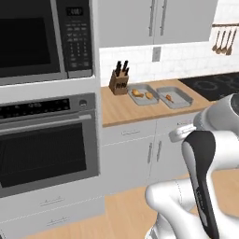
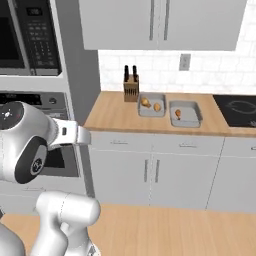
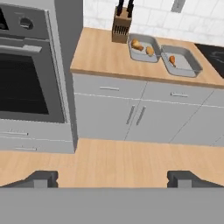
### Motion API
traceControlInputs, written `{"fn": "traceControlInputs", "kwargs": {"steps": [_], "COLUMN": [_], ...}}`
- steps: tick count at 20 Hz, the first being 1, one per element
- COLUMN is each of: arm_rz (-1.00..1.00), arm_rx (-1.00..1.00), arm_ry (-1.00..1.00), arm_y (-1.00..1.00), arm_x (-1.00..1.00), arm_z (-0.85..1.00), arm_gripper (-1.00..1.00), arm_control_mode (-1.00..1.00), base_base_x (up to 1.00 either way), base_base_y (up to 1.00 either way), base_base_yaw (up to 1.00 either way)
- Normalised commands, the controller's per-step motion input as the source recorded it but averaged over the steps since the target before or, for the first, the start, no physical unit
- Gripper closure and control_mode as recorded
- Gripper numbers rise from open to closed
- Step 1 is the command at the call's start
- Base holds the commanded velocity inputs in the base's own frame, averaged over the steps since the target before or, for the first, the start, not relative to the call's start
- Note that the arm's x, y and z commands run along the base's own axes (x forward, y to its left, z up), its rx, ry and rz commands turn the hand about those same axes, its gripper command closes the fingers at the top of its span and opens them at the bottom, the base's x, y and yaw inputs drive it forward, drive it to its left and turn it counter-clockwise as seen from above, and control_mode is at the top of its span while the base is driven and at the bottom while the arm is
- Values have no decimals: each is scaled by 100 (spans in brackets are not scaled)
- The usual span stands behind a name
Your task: Place one potato and one chicken drumstick in each tupperware on the nearby counter, to pack two identical lunches.
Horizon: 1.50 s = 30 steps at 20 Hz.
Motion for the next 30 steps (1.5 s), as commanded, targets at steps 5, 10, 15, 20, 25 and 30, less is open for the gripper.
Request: {"fn": "traceControlInputs", "kwargs": {"steps": [5,10,15,20,25,30], "arm_rz": [0,0,0,0,0,0], "arm_rx": [0,0,0,0,0,0], "arm_ry": [0,0,0,0,0,0], "arm_y": [0,0,0,0,0,0], "arm_x": [0,0,0,0,0,0], "arm_z": [0,0,0,0,0,0], "arm_gripper": [-100,-100,-100,-100,-100,-100], "arm_control_mode": [100,100,100,100,100,100], "base_base_x": [-50,-100,-100,-93,-52,-89], "base_base_y": [100,96,77,93,100,100], "base_base_yaw": [4,0,5,31,52,15]}}
